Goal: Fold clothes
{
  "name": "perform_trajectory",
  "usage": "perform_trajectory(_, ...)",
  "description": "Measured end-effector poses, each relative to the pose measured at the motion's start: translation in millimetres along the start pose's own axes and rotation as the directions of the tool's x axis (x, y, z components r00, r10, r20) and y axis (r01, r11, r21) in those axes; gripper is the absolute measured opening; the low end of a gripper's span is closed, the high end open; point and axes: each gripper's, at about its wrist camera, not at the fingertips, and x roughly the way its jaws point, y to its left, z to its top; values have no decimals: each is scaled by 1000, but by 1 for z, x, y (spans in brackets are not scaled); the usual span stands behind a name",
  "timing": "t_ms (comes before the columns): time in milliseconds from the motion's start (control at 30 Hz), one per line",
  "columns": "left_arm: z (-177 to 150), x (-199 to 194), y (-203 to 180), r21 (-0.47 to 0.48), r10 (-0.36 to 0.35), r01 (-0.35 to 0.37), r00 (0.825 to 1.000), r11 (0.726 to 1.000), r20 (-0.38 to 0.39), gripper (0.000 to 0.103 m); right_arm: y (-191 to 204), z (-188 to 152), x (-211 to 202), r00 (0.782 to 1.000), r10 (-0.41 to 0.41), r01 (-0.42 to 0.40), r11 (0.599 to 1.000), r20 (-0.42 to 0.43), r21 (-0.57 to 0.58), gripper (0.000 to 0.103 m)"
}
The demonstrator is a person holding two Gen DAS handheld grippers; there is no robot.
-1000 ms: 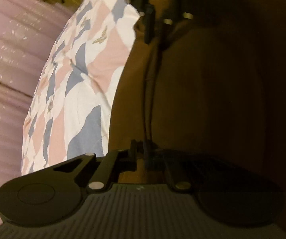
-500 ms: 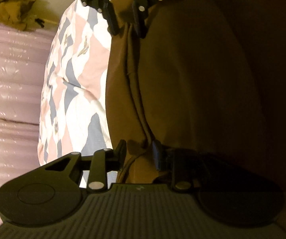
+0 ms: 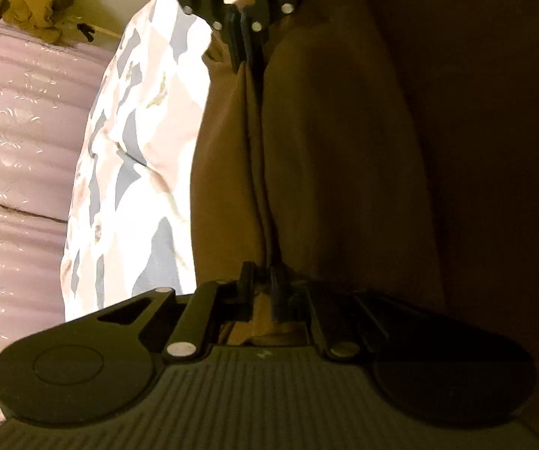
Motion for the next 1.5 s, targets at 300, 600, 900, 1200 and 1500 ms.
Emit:
perform_trajectory(300, -20, -24, 105, -549, -89, 135, 990, 825, 110, 14, -31, 1, -21, 985, 153, -168, 950, 74, 263, 23)
perform_trajectory(600, -47, 16, 104, -803, -166, 145, 984, 578, 57, 17, -74, -27, 19, 941, 295, -324, 645, 166, 692, 24)
perform_trajectory(900, -184, -45, 115, -997, -213, 78, 974, -8, 78, 39, -114, -82, -21, 951, 203, -302, 438, 234, 847, 51)
perform_trajectory(1200, -244, -7, 82, -846, -163, 246, 919, -474, 359, 51, -142, -185, 23, 866, 260, -408, -124, 427, 904, 67)
perform_trajectory(1500, -224, 2, 87, -901, -149, 320, 915, -294, 374, 10, -143, -186, 60, 782, 270, -511, -236, 561, 826, 24)
